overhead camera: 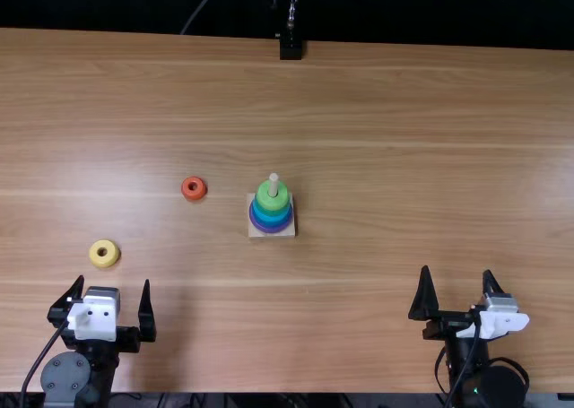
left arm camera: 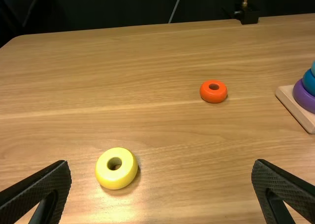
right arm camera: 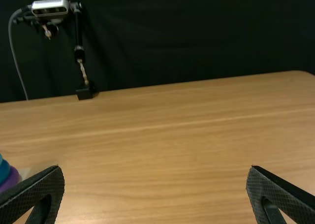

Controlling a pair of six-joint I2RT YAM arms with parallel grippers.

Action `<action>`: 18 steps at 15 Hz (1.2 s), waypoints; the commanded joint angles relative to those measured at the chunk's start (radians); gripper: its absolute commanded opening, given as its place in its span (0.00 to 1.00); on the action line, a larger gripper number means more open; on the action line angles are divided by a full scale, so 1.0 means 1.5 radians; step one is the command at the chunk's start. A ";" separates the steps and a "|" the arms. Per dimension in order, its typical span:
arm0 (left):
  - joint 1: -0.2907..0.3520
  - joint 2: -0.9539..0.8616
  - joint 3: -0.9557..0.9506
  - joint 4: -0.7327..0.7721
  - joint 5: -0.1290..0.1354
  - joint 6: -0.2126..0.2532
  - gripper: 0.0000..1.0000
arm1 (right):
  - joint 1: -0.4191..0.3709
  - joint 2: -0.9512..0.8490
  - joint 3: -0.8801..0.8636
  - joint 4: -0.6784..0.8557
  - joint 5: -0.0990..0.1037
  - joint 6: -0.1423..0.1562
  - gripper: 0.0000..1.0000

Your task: Build the Hanoi tower: stack the rings onto the peg from bottom to top in this color order: purple, dark blue, light blue, dark green, light green, yellow, orange.

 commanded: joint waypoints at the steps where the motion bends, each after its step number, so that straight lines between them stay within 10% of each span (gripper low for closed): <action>1: 0.007 -0.008 -0.070 -0.044 0.006 0.001 1.00 | -0.005 -0.011 -0.021 0.001 0.005 -0.004 1.00; 8: 0.007 -0.008 -0.070 -0.044 0.005 0.001 1.00 | -0.001 -0.016 -0.036 -0.108 0.003 -0.009 1.00; 12: 0.007 -0.008 -0.070 -0.044 0.005 0.001 1.00 | -0.002 -0.016 -0.036 -0.126 0.001 -0.121 1.00; 18: 0.007 -0.008 -0.070 -0.044 0.006 0.001 1.00 | -0.003 -0.016 -0.036 -0.126 0.004 -0.129 1.00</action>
